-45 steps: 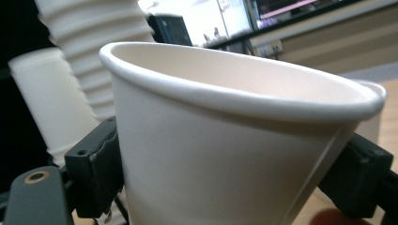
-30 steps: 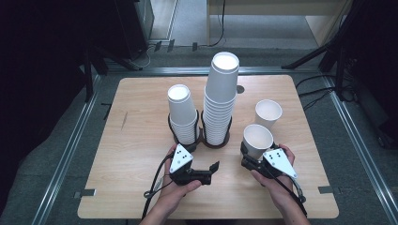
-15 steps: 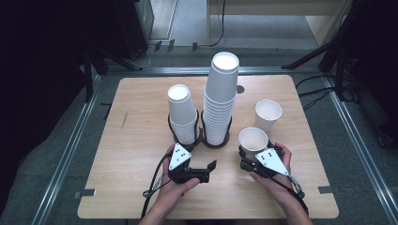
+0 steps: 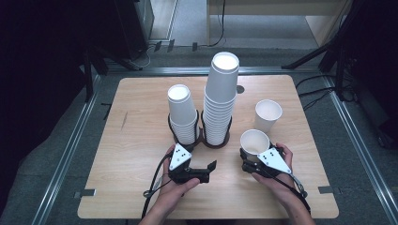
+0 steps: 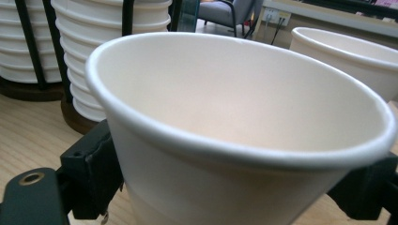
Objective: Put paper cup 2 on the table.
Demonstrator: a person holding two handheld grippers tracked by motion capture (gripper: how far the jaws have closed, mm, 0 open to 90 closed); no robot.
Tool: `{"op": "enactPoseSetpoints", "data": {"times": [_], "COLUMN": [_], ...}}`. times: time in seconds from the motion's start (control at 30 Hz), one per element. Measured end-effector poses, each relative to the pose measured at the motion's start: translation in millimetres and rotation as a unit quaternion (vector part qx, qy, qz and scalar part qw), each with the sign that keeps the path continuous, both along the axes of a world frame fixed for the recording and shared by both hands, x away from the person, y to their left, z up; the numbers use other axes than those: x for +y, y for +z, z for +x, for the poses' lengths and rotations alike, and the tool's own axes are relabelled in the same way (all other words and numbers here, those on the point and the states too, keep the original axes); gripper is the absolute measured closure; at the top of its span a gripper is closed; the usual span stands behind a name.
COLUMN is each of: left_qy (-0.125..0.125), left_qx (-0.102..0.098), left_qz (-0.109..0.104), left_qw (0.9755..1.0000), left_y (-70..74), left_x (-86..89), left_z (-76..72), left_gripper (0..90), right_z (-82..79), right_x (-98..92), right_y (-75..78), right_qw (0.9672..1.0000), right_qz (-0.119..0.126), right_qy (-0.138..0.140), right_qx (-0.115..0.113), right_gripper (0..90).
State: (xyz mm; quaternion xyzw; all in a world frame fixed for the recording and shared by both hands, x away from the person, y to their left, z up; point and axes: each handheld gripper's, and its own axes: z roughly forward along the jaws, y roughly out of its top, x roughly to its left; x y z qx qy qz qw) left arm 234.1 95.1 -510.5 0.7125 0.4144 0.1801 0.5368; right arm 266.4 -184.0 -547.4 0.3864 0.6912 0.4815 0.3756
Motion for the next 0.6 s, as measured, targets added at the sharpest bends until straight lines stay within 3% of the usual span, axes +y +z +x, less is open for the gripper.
{"op": "enactPoseSetpoints", "data": {"times": [0.17,0.27,0.47,0.6], "left_qy": [0.002,0.004,0.008,0.019], "left_qx": [-0.001,-0.003,-0.002,-0.004], "left_qz": [-0.004,0.002,0.004,0.002], "left_qw": [1.0,1.0,1.0,0.9998], "left_y": [1.3,1.1,3.3,4.9], "left_x": [1.9,3.3,8.9,18.0], "left_z": [0.3,1.1,0.0,-2.9], "left_gripper": [1.6,1.6,1.6,1.6], "right_z": [-0.2,-1.4,-6.4,-12.0], "right_x": [-3.8,-3.3,-4.3,-10.2], "right_y": [-0.7,1.6,9.3,8.2], "right_qw": [0.9998,0.9995,0.9996,0.9995], "right_qz": [0.019,0.023,0.021,0.019], "right_qy": [0.006,0.019,0.001,0.008], "right_qx": [0.006,0.011,0.018,0.026], "right_gripper": [7.1,0.0,0.0,0.0]}}
